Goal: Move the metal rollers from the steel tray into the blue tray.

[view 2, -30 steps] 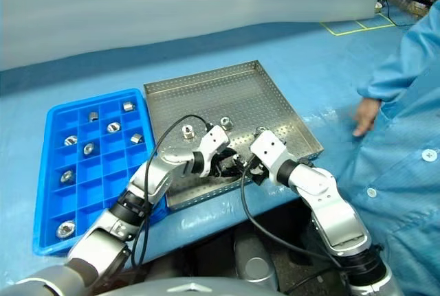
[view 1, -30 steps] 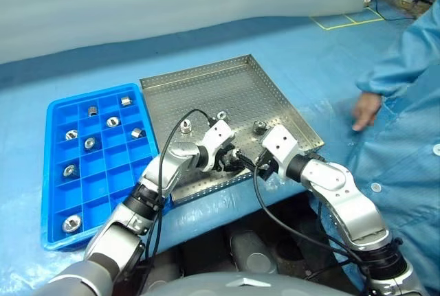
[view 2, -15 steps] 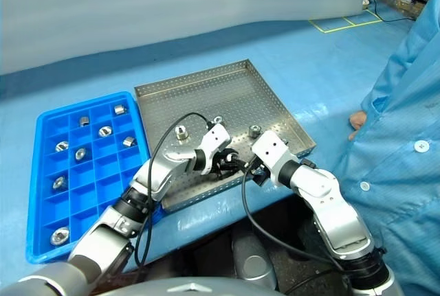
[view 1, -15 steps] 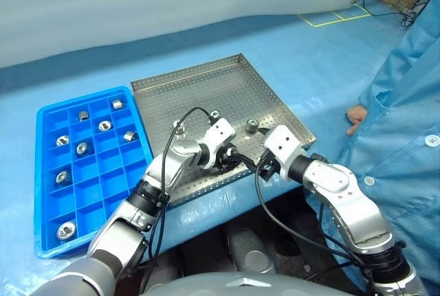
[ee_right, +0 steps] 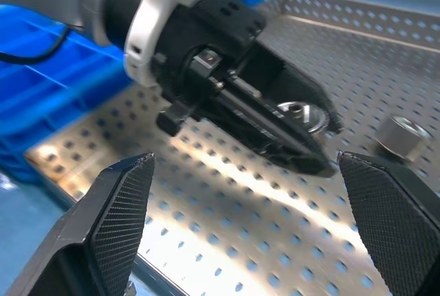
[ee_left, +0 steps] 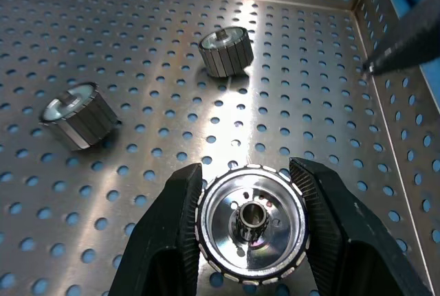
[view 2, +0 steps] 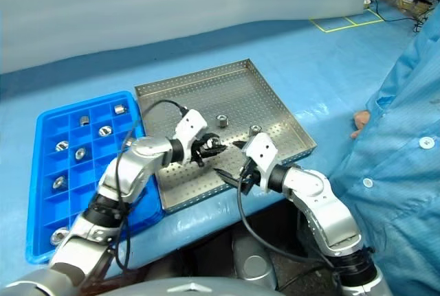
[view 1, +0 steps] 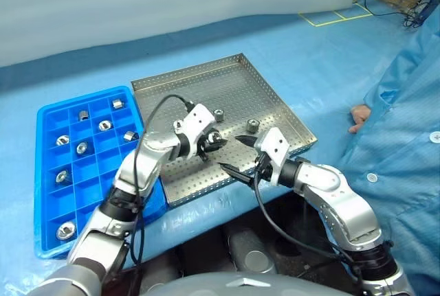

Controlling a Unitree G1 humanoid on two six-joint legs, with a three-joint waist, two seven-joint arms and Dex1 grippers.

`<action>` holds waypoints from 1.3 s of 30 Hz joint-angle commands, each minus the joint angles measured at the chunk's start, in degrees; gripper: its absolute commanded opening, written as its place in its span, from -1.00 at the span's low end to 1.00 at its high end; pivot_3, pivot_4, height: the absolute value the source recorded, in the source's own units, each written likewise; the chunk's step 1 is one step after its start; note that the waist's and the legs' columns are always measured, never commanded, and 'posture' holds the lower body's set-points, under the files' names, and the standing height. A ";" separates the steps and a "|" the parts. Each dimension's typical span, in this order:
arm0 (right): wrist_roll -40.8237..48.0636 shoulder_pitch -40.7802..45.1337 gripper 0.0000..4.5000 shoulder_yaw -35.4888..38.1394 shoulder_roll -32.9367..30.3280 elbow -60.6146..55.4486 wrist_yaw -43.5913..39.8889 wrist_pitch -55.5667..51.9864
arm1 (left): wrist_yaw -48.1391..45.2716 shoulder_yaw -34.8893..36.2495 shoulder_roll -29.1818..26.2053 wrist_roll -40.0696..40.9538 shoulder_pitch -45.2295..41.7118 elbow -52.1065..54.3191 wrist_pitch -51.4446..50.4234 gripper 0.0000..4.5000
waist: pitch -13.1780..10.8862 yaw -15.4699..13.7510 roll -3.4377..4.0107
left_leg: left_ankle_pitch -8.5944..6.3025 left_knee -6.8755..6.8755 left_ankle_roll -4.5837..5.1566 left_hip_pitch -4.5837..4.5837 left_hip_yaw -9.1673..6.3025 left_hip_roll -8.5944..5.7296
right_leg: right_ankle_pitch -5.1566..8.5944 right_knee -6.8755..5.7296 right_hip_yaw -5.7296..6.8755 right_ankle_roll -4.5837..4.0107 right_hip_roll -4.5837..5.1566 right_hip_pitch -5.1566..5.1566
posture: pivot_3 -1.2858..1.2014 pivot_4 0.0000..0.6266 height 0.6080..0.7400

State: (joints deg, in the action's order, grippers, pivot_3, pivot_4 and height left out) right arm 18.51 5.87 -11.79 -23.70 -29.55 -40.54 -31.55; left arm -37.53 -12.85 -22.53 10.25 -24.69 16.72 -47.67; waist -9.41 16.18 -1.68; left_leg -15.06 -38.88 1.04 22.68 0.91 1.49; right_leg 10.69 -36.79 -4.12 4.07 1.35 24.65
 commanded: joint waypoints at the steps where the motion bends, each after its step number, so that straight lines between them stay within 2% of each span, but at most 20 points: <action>1: 0.20 1.22 1.00 -2.17 0.42 -0.75 -0.57 1.30 | 1.41 5.28 -5.12 1.04 3.90 12.91 -5.02 -0.25 | 0.00 -0.10 0.00 | 0.00 0.02 0.00 -0.02 0.00 0.01 | 0.01 0.01 0.01 -0.01 -0.01 0.00 | -0.14 -0.52 1.00; 5: -1.00 2.86 1.00 -2.45 1.79 2.52 1.78 1.17 | 4.64 13.80 -11.39 -0.28 12.04 24.85 -10.85 -0.25 | -0.03 -1.28 -0.03 | 0.00 0.03 0.00 -0.01 -0.03 0.02 | 0.24 0.00 0.06 -0.40 0.02 0.02 | -0.09 -0.52 1.00; 8: -1.18 3.68 1.00 -2.94 1.83 3.88 1.89 0.92 | 7.62 21.53 -13.08 -1.38 18.57 31.06 -14.97 -0.25 | -0.03 -2.76 -0.04 | 0.00 0.03 -0.01 0.00 -0.04 0.03 | 0.26 -0.01 0.08 -0.44 0.03 0.04 | -0.06 -0.52 1.00; 12: -2.15 5.23 1.00 -3.94 1.46 5.80 1.71 0.85 | 8.77 29.40 -11.72 0.02 25.36 36.58 -18.68 -0.25 | -0.04 -5.47 -0.06 | 0.00 0.03 -0.01 0.01 -0.10 0.03 | 0.29 0.00 0.15 -0.50 0.05 0.05 | -0.03 -0.52 1.00; 15: -3.10 6.59 1.00 -4.42 1.49 7.18 2.14 0.56 | 9.47 32.75 -10.17 0.69 30.01 39.31 -20.22 -0.25 | -0.03 -7.40 -0.09 | 0.00 0.02 -0.01 0.01 -0.09 0.01 | 0.30 0.03 0.20 -0.50 0.10 0.02 | -0.02 -0.52 1.00; 23: -3.98 8.02 1.00 -4.45 1.72 8.52 2.90 -0.41 | 11.80 35.43 -7.33 0.63 35.68 39.56 -20.12 -0.25 | -0.03 -10.76 -0.10 | 0.00 -0.01 -0.02 -0.01 0.00 0.04 | 0.32 0.02 0.24 -0.54 0.10 0.03 | 0.00 -0.52 1.00; 32: -5.57 8.24 1.00 -5.15 1.86 9.11 4.24 -0.66 | 13.96 34.47 -4.16 2.04 33.67 33.12 -17.87 -0.25 | -0.02 -11.77 -0.10 | 0.00 -0.03 -0.03 -0.02 0.05 0.00 | 0.31 0.01 0.25 -0.55 0.10 0.04 | -0.01 -0.52 1.00; 36: -5.96 7.96 1.00 -5.30 1.90 8.90 4.65 -0.68 | 17.79 33.88 -1.58 1.27 29.73 29.48 -18.00 0.32 | -0.02 -11.80 -0.12 | 0.00 -0.06 -0.02 -0.02 0.06 -0.01 | 0.30 0.00 0.26 -0.54 0.09 0.02 | -0.02 -0.52 1.00; 39: -6.60 7.84 1.00 -5.38 1.93 8.81 5.26 -0.71 | 18.09 33.07 1.04 3.24 27.27 28.91 -16.35 0.32 | -0.01 -11.83 -0.14 | 0.00 -0.07 -0.03 -0.03 0.06 -0.04 | 0.30 0.01 0.25 -0.54 0.09 -0.01 | -0.02 -0.52 1.00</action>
State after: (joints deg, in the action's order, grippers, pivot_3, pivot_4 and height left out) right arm 12.22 13.26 -17.58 -21.93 -19.31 -35.79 -32.87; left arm -19.69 20.63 -22.13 12.18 3.55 44.78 -65.87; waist -9.42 4.35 -1.82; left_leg -15.06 -38.96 1.01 22.68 0.97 1.46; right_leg 10.98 -36.78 -3.87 3.53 1.44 24.65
